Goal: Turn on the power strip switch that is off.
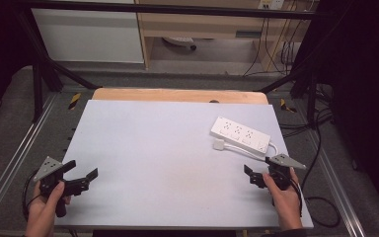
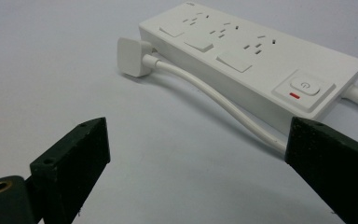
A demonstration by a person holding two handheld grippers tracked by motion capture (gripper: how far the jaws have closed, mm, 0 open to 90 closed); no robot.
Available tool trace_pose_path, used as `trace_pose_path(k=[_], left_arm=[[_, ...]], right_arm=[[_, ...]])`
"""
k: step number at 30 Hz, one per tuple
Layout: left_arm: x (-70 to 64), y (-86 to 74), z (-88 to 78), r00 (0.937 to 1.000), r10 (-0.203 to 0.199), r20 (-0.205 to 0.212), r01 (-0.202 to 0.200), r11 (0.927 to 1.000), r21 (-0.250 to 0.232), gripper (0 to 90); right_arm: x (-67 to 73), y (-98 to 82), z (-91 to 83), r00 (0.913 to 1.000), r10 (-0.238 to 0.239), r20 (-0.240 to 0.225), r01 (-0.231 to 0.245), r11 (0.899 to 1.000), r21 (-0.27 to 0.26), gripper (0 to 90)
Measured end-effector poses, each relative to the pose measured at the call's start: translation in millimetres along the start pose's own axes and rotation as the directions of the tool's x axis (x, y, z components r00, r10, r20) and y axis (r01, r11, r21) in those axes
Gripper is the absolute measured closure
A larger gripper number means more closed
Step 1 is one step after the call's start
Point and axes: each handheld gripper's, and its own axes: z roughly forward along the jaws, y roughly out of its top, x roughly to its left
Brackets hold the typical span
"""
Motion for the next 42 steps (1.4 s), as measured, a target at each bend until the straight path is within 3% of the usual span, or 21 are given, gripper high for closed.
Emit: trace_pose_path(k=[12, 23, 42], left_arm=[[-2.0, 1.8, -1.0, 0.9997, -0.001, 0.025, 0.001, 0.9999, -0.013, 6.3], [-2.5, 1.7, -0.4, 0.9995, 0.003, 0.031, -0.002, 1.0, -0.008, 6.3], [-2.8, 1.2, 0.4, 0.9988, 0.001, 0.049, -0.002, 0.9999, 0.012, 6.3]], right_arm=[[2.3, 2.6, 1.0, 0.9999, -0.013, 0.002, 0.013, 1.0, 0.004, 5.1], [3.0, 10.4, -6.6, 0.9998, -0.02, -0.002, 0.02, 0.999, -0.037, 4.7], [3.2, 15.6, -15.2, 0.9999, 0.005, -0.01, -0.006, 0.997, -0.073, 3.3]])
